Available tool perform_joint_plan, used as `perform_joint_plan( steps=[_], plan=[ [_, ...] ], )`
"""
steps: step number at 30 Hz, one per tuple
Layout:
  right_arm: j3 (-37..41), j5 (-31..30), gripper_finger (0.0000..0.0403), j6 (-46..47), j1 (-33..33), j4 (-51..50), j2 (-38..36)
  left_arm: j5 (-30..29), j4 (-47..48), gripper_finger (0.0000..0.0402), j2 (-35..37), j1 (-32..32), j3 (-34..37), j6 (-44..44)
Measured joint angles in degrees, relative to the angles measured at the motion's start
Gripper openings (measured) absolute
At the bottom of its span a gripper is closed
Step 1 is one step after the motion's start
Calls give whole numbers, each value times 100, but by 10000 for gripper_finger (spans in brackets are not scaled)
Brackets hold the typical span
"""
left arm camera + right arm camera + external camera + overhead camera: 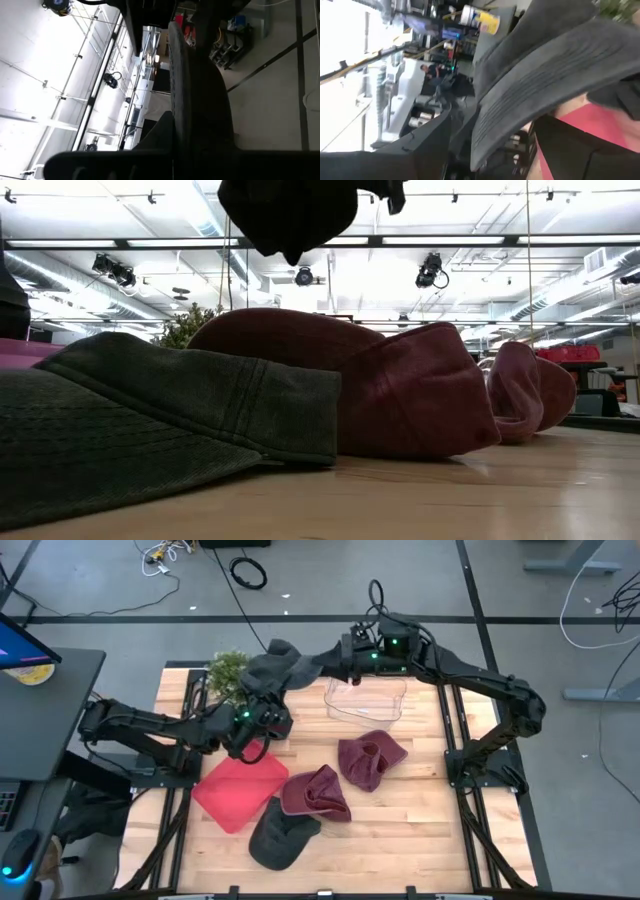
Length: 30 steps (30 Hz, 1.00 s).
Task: Pick & Place hat
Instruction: Put the right black cap into the transparent bin
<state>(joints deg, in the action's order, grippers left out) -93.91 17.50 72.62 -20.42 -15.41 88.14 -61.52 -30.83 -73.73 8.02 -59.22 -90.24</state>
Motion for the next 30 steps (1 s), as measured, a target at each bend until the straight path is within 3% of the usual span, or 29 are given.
perform_joint_plan(
  steps=[7,16,30],
  plan=[
    [-2,-9,231,193,-83,37,77,12,2,11,0,11,0,72],
    [-2,-51,18,-316,-77,200,116,96,66,23,-7,8,0,420],
    [-11,-143,6,-803,-254,302,71,-110,30,165,66,497,2,1779]
  ],
)
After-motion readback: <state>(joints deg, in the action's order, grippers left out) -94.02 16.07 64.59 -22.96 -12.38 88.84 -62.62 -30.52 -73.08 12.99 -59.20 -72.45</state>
